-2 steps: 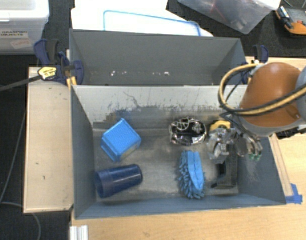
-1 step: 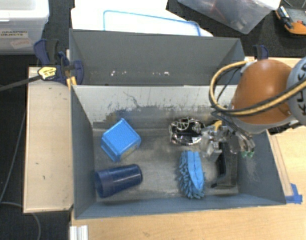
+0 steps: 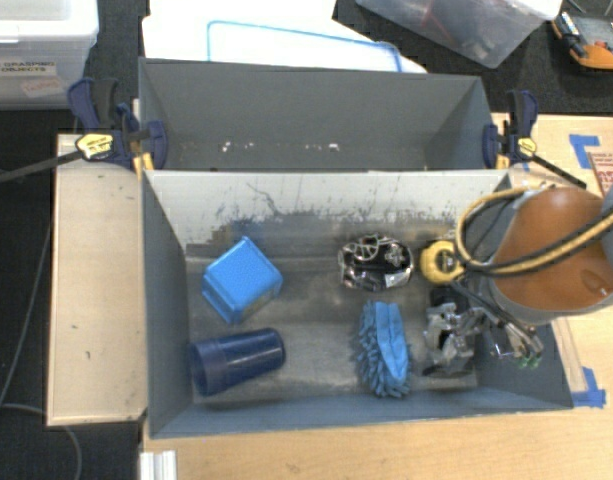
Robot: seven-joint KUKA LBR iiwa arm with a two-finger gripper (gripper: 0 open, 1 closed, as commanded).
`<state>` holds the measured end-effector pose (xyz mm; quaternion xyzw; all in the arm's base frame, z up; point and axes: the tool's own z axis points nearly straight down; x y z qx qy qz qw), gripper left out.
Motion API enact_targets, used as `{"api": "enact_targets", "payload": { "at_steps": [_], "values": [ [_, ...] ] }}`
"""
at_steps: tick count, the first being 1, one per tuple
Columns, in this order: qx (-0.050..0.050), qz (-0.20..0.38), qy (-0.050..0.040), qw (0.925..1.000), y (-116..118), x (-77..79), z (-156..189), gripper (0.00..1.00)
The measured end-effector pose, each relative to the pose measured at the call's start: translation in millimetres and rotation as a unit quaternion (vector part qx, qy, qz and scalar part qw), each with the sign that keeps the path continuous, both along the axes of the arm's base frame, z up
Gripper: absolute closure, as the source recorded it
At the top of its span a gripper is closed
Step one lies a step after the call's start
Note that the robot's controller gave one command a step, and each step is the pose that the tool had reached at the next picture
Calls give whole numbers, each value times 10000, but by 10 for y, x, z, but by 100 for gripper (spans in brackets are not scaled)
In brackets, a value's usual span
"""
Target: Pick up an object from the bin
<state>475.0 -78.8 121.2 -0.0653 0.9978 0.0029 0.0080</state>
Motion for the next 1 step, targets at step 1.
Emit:
{"api": "enact_targets", "payload": {
  "at_steps": [1],
  "values": [
    [26,-611,-81,9981,-30,226,322,100]
  ]
}}
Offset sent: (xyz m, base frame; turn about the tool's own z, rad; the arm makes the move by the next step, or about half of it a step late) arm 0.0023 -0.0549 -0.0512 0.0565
